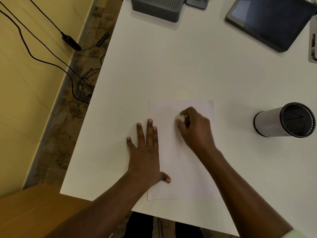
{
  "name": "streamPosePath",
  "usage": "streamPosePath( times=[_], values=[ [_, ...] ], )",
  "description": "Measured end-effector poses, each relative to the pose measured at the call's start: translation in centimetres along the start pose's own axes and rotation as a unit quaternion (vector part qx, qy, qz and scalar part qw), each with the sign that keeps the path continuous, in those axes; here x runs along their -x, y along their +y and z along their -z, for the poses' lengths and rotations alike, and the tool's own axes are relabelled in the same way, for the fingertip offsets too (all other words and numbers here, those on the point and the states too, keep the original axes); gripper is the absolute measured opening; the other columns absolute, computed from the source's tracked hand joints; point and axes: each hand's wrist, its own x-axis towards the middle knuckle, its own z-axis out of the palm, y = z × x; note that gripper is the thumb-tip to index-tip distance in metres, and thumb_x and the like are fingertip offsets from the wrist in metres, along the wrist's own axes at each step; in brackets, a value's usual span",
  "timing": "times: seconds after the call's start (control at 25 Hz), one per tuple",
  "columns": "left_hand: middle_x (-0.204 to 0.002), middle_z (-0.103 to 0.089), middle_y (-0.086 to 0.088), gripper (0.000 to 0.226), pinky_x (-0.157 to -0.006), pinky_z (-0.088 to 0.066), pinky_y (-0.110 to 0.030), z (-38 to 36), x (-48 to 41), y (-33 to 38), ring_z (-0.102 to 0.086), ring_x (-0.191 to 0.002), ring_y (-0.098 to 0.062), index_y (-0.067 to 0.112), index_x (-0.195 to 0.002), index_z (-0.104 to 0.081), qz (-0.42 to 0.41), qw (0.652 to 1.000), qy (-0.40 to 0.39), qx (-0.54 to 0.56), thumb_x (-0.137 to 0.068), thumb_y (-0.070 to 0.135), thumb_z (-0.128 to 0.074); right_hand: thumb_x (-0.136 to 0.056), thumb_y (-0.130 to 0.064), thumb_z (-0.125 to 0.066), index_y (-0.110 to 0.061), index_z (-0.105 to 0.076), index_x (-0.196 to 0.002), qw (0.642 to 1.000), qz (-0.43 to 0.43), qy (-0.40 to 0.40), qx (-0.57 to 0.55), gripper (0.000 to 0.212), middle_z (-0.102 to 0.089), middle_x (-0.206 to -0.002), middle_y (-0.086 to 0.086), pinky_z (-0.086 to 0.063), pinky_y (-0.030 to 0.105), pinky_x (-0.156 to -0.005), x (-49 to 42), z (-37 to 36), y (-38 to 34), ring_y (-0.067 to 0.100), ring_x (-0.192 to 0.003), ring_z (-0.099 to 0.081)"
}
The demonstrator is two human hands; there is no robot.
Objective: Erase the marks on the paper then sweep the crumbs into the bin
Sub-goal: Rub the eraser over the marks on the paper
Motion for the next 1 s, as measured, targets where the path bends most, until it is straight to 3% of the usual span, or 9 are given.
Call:
streamPosePath(
  times=[0.12, 0.24, 0.4, 0.6, 0.8, 0.92, 1.0],
  values=[
    [-0.148, 0.053, -0.026, 0.161, -0.120, -0.013, -0.071, 0.2, -0.1, 0.1, 0.032, -0.145, -0.054, -0.001, -0.145, 0.040, 0.002, 1.000, -0.001, -0.002, -0.060, 0.093, -0.059, -0.095, -0.018, -0.064, -0.014, -0.062, -0.103, 0.997, 0.042, -0.065, -0.005, 0.009, -0.058, -0.078, -0.008, -0.038, 0.016, -0.060, 4.4, -0.8, -0.7, 0.000, -0.064, -0.049],
    [-0.149, 0.052, -0.026, 0.162, -0.120, -0.014, -0.071, 0.2, -0.2, 0.2, 0.031, -0.145, -0.054, -0.001, -0.144, 0.041, 0.003, 1.000, -0.005, -0.003, -0.058, 0.093, -0.061, -0.095, -0.019, -0.063, -0.013, -0.062, -0.103, 0.999, 0.037, -0.037, 0.005, 0.011, -0.060, -0.080, -0.005, -0.039, 0.014, -0.060, 0.9, -0.5, -0.2, 0.003, -0.065, -0.050],
    [-0.151, 0.050, -0.025, 0.164, -0.119, -0.016, -0.071, 0.2, -0.2, 0.3, 0.029, -0.146, -0.054, 0.001, -0.146, 0.039, 0.006, 1.000, -0.005, 0.006, -0.056, 0.093, -0.063, -0.095, -0.018, -0.062, -0.010, -0.062, -0.104, 1.000, 0.012, 0.009, -0.007, 0.012, -0.064, -0.083, 0.000, -0.052, 0.030, -0.067, -2.2, -0.2, -0.3, 0.014, -0.070, -0.056],
    [-0.148, 0.053, -0.026, 0.164, -0.119, -0.016, -0.072, 0.3, -0.2, 0.5, 0.031, -0.144, -0.055, 0.003, -0.144, 0.043, 0.003, 1.000, -0.008, -0.001, -0.057, 0.091, -0.065, -0.096, -0.022, -0.063, -0.015, -0.062, -0.106, 0.996, 0.051, -0.068, -0.009, 0.012, -0.061, -0.082, -0.005, -0.048, 0.023, -0.065, 3.0, -0.8, -0.7, 0.008, -0.067, -0.055],
    [-0.150, 0.051, -0.026, 0.166, -0.119, -0.017, -0.072, 0.6, -0.3, 0.6, 0.030, -0.145, -0.055, 0.002, -0.144, 0.042, 0.008, 1.000, -0.020, 0.003, -0.055, 0.090, -0.067, -0.094, -0.020, -0.062, -0.012, -0.062, -0.101, 1.000, 0.000, 0.014, -0.003, 0.011, -0.063, -0.075, -0.001, -0.055, 0.038, -0.067, -3.6, 0.8, 0.3, 0.017, -0.067, -0.059],
    [-0.149, 0.052, -0.026, 0.165, -0.118, -0.018, -0.073, 0.6, -0.2, 0.5, 0.031, -0.145, -0.055, 0.002, -0.144, 0.042, 0.006, 1.000, -0.018, 0.008, -0.057, 0.088, -0.069, -0.094, -0.019, -0.065, -0.014, -0.062, -0.101, 0.999, 0.020, -0.047, -0.017, 0.009, -0.052, -0.068, -0.014, -0.043, 0.016, -0.060, 1.6, 0.2, -0.4, 0.001, -0.060, -0.051],
    [-0.149, 0.052, -0.026, 0.164, -0.118, -0.019, -0.072, 0.5, -0.2, 0.6, 0.030, -0.145, -0.056, 0.002, -0.145, 0.041, 0.006, 1.000, -0.015, 0.007, -0.058, 0.088, -0.068, -0.094, -0.023, -0.065, -0.018, -0.061, -0.102, 0.994, 0.029, -0.106, -0.020, 0.010, -0.054, -0.072, -0.014, -0.038, 0.011, -0.060, 6.0, -0.2, -0.8, -0.001, -0.062, -0.051]
  ],
)
